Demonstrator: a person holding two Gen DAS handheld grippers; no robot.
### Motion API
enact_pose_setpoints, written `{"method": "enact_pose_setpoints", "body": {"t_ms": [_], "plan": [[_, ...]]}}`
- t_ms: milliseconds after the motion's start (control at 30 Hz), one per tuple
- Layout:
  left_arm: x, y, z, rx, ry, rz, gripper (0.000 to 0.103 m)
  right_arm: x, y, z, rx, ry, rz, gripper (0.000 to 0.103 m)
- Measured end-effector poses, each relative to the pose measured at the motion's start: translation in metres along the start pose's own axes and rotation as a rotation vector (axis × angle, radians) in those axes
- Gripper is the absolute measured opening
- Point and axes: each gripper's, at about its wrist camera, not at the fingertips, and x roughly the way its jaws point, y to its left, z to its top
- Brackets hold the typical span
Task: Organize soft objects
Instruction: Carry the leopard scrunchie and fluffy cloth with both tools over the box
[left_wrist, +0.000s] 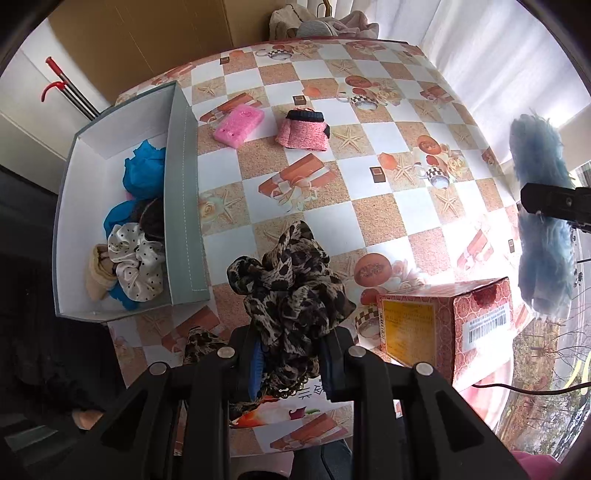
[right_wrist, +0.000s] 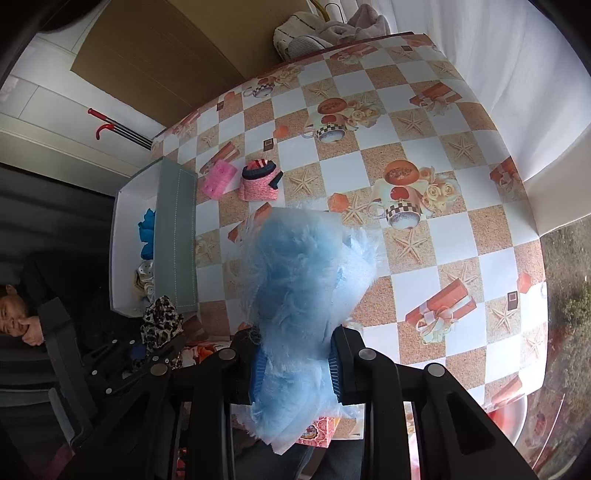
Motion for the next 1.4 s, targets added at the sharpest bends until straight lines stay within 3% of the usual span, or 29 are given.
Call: {"method": "enact_pose_setpoints", "body": {"t_ms": [200, 567, 1400], "plan": [[-0.007, 0.018, -0.017, -0.028, -0.001, 0.004, 0.027, -0.001, 0.043, -0.015, -0.055, -0.001, 0.027, 0.03], [-0.016, 0.042, -0.041, -0.067, -0.014, -0.01, 0.027, 0.035, 0.09, -0.051, -0.14, 0.106, 0.025, 0.03], [-0.027, 0.101, -0.074, -0.199, -0.056, -0.01, 0.027, 0.076, 0.178, -0.068, -0.354, 0.207, -0.035, 0.03]]}}
